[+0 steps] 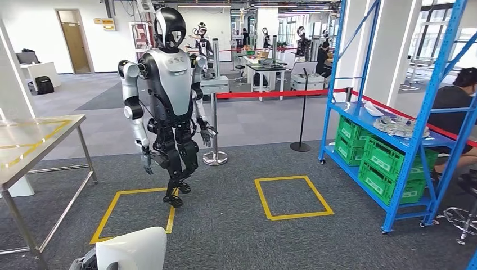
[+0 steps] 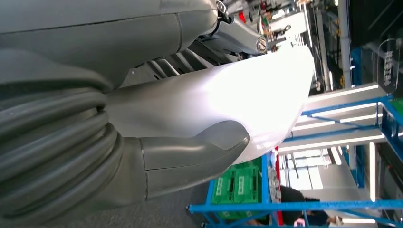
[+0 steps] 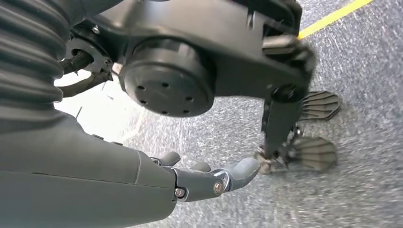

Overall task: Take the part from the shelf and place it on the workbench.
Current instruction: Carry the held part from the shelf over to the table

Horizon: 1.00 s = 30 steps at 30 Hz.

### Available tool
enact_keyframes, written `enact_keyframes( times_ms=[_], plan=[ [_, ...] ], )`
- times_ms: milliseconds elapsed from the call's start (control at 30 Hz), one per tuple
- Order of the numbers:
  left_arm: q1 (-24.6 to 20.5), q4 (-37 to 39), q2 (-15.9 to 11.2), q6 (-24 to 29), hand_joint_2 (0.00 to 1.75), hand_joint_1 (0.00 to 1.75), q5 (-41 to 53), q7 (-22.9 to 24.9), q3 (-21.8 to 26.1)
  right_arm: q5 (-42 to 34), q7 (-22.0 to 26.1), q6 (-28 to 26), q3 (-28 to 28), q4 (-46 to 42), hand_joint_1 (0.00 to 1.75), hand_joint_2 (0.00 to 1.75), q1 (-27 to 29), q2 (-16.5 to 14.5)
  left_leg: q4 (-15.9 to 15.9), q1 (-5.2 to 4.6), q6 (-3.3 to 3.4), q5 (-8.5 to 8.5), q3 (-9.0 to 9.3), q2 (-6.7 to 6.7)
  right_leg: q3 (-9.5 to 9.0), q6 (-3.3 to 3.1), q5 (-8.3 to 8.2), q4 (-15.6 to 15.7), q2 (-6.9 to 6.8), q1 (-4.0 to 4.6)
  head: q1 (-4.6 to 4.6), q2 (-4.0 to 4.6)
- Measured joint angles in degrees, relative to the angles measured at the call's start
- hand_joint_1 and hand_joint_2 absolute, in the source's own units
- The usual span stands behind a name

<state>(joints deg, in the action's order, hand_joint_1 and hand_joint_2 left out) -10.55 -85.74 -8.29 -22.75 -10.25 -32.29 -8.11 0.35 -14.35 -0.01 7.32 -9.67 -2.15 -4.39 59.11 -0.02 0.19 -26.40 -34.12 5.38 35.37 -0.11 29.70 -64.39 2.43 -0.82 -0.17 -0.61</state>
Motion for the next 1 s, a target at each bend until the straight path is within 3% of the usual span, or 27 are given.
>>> enact_keyframes(
  times_ms=[67, 133, 167, 233, 267, 300, 367, 400, 467, 533, 567, 633, 667, 733, 800, 867, 900, 933, 967, 1000],
  plan=[
    [-0.23, -0.01, 0.14, 0.00, 1.75, 1.75, 0.00, 0.01, 0.00, 0.03, 0.23, -0.05, 0.00, 0.01, 0.00, 1.75, -0.02, 0.00, 0.26, 0.11, -0.82, -0.01, -0.48, 1.24, -1.56, -0.28, -0.77, 3.52, 1.44, -0.03, -0.02, 0.00],
    [-0.25, -0.05, 0.16, 0.00, 1.75, 1.75, 0.01, 0.04, 0.00, 0.12, 0.19, -0.15, 0.00, 0.01, 0.00, 1.75, -0.07, -0.02, 0.00, 0.19, -1.65, 0.28, -0.90, 2.33, -1.71, -0.87, -0.87, 3.83, 0.41, 0.08, -0.05, 0.00],
    [-0.23, -0.07, 0.15, 0.00, 1.75, 1.75, 0.02, 0.04, 0.01, 0.16, 0.08, -0.20, 0.01, 0.01, 0.00, 1.75, -0.14, -0.04, 0.13, 0.15, -1.97, 0.19, -1.08, 1.69, -1.90, -1.24, -0.99, 4.10, -0.22, 0.05, -0.07, 0.00],
    [-0.38, -0.10, 0.14, 0.00, 1.75, 1.75, 0.02, 0.05, 0.02, 0.17, -0.01, -0.21, 0.02, 0.01, 0.00, 1.75, -0.22, -0.07, 2.98, 0.00, -2.55, -1.50, -2.52, -1.41, -2.33, -1.99, -1.18, 4.71, -1.62, -0.08, -0.27, 0.00],
    [-0.44, -0.09, 0.15, 0.00, 1.75, 1.75, 0.02, 0.04, 0.02, 0.17, 0.01, -0.21, 0.02, 0.01, 0.00, 1.75, -0.17, -0.06, 6.20, 0.00, -2.80, -3.14, -3.98, -3.31, -2.46, -2.24, -1.13, 4.84, -2.37, -0.03, -0.37, 0.00],
    [-0.46, -0.06, 0.16, 0.00, 1.75, 1.75, 0.02, 0.05, 0.02, 0.18, 0.03, -0.21, 0.02, 0.01, 0.00, 1.75, -0.09, -0.05, 10.00, 0.10, -3.03, -4.88, -5.86, -4.28, -2.51, -2.43, -1.04, 4.86, -3.13, 0.01, -0.45, 0.00],
    [-0.25, -0.01, 0.18, 0.00, 1.75, 1.75, 0.02, 0.05, 0.02, 0.19, 0.03, -0.21, 0.02, 0.01, 0.00, 1.75, 0.04, -0.05, 15.42, 0.34, -3.37, -6.42, -8.66, -4.89, -2.58, -2.50, -0.82, 4.85, -4.74, 0.05, -0.46, 0.00],
    [-0.18, 0.01, 0.17, 0.00, 1.75, 1.75, 0.02, 0.05, 0.02, 0.20, 0.03, -0.21, 0.02, 0.01, 0.00, 1.75, 0.05, -0.06, 15.11, 0.42, -3.45, -5.55, -8.55, -5.07, -2.70, -2.45, -0.68, 4.84, -5.51, 0.05, -0.46, 0.00],
    [-0.16, -0.01, 0.15, 0.00, 1.75, 1.75, 0.02, 0.04, 0.02, 0.23, 0.03, -0.21, 0.02, 0.01, 0.00, 1.75, 0.01, -0.07, 8.58, 0.46, -3.37, -1.70, -5.21, -6.58, -3.21, -2.17, -0.27, 4.84, -6.98, 0.05, -0.48, 0.00],
    [-0.20, -0.05, 0.11, -0.01, 1.75, 1.75, 0.02, 0.00, 0.02, 0.30, 0.04, -0.20, 0.02, 0.01, 0.00, 1.75, -0.01, -0.05, 1.81, -0.07, -2.69, 0.54, -1.59, -9.07, -3.76, -1.61, 0.22, 4.80, -8.24, 0.33, -0.47, 0.00],
    [-0.15, -0.07, 0.08, -0.01, 1.75, 1.75, 0.02, -0.04, 0.02, 0.35, 0.04, -0.19, 0.02, 0.01, 0.00, 1.75, -0.02, -0.04, 0.26, -0.33, -2.20, 0.73, -0.83, -9.71, -3.97, -1.30, 0.42, 4.80, -8.85, 0.49, -0.44, 0.00],
    [0.11, -0.10, -0.12, 0.00, 1.75, 1.75, 0.02, -0.11, 0.06, 0.50, 0.03, -0.17, 0.02, 0.01, 0.00, 1.75, -0.12, -0.03, -0.07, -0.54, -1.14, 0.56, -0.83, -8.57, -4.37, -0.71, 0.72, 4.92, -10.18, 0.64, -0.34, 0.00],
    [0.31, -0.16, -0.22, 0.00, 1.75, 1.75, 0.02, -0.12, 0.08, 0.58, 0.03, -0.16, 0.02, -0.01, 0.00, 1.75, -0.22, -0.03, -0.22, -0.47, -0.77, 0.62, -0.78, -7.82, -4.54, -0.34, 0.98, 4.82, -10.04, 0.52, -0.31, 0.00],
    [0.42, -0.37, -0.34, 0.00, 1.75, 1.75, 0.02, -0.16, 0.09, 0.66, 0.05, -0.14, 0.01, -0.02, 0.00, 1.75, -0.39, -0.03, -0.55, -0.13, 0.01, 0.78, -0.55, -6.37, -3.58, 0.27, 2.67, 2.24, -7.11, 0.25, -0.22, 0.00],
    [0.45, -0.51, -0.32, 0.00, 1.75, 1.75, 0.02, -0.19, 0.09, 0.67, 0.09, -0.10, 0.00, -0.01, 0.00, 1.75, -0.29, -0.02, -0.60, 0.05, 0.47, 0.81, -0.50, -4.95, -0.01, 0.47, 5.81, -4.69, -3.57, 0.12, -0.06, 0.00],
    [0.65, -0.50, -0.29, 0.00, 1.75, 1.75, 0.02, -0.18, 0.09, 0.68, 0.08, -0.10, 0.00, -0.01, 0.00, 1.75, 0.01, 0.00, -0.47, 0.01, 0.61, 0.76, -0.53, -3.24, 3.82, 0.41, 7.43, -11.07, -2.79, 0.21, 0.04, 0.00],
    [0.73, -0.49, -0.28, 0.00, 1.75, 1.75, 0.02, -0.16, 0.09, 0.68, 0.06, -0.11, 0.00, -0.01, 0.00, 1.75, 0.11, 0.01, -0.36, -0.02, 0.61, 0.71, -0.51, -2.32, 4.57, 0.28, 6.62, -11.56, -2.69, 0.26, 0.05, 0.00],
    [0.77, -0.49, -0.28, 0.00, 1.75, 1.75, 0.02, -0.14, 0.09, 0.68, 0.04, -0.11, 0.00, -0.01, 0.00, 1.75, 0.13, 0.02, -0.25, -0.02, 0.58, 0.67, -0.47, -1.39, 4.22, 0.09, 4.75, -9.73, -2.49, 0.30, 0.06, 0.00],
    [0.78, -0.50, -0.28, 0.00, 1.75, 1.75, 0.02, -0.13, 0.09, 0.68, 0.04, -0.10, 0.00, -0.01, 0.00, 1.75, 0.11, 0.02, -0.14, -0.01, 0.50, 0.60, -0.42, -0.52, 2.88, -0.13, 2.20, -5.93, -1.82, 0.30, 0.07, 0.00],
    [0.77, -0.51, -0.27, 0.00, 1.75, 1.75, 0.02, -0.13, 0.09, 0.68, 0.05, -0.10, 0.00, -0.01, 0.00, 1.75, 0.09, 0.05, -0.04, 0.01, 0.37, 0.54, -0.45, 0.29, 1.32, -0.36, 0.19, -1.86, -0.29, 0.23, 0.07, 0.00]
  ],
)
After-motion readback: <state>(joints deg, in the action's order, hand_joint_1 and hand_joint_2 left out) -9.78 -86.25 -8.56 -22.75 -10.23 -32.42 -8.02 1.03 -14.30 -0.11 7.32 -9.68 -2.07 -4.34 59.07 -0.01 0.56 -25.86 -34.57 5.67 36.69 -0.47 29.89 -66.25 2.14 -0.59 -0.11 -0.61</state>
